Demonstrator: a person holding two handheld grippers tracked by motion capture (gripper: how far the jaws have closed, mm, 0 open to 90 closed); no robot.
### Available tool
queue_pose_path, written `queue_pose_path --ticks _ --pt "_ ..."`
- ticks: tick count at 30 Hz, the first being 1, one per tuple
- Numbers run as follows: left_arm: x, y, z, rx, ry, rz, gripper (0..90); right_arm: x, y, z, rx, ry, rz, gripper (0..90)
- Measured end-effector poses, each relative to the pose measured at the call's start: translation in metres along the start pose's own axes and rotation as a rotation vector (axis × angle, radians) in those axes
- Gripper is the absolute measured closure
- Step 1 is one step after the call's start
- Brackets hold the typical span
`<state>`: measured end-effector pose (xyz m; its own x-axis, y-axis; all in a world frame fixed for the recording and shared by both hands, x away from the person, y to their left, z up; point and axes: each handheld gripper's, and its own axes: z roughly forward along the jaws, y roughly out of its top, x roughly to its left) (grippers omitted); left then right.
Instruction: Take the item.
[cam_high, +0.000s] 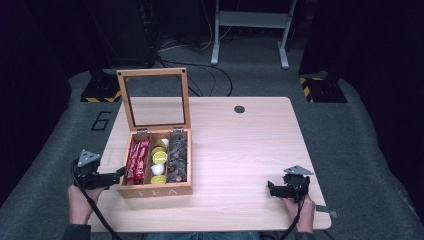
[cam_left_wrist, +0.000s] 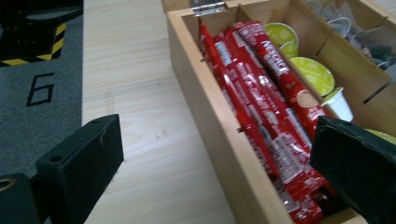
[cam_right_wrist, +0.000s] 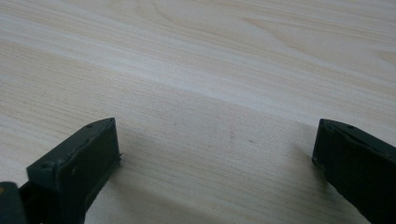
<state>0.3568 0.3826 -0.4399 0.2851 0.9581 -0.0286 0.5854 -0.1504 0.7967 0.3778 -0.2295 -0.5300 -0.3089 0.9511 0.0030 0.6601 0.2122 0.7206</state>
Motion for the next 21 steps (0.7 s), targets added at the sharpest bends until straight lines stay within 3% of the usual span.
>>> queue_pose_path --ticks 12,21 --pt "-0.021 0.016 0.016 0.002 -0.06 0.026 2.0 0.0 0.0 0.0 0.002 0.002 -0.011 0.2" --pt "-0.031 0.028 0.032 0.006 -0.096 0.024 6.3 0.0 0.0 0.0 0.003 0.002 -0.012 0.2"
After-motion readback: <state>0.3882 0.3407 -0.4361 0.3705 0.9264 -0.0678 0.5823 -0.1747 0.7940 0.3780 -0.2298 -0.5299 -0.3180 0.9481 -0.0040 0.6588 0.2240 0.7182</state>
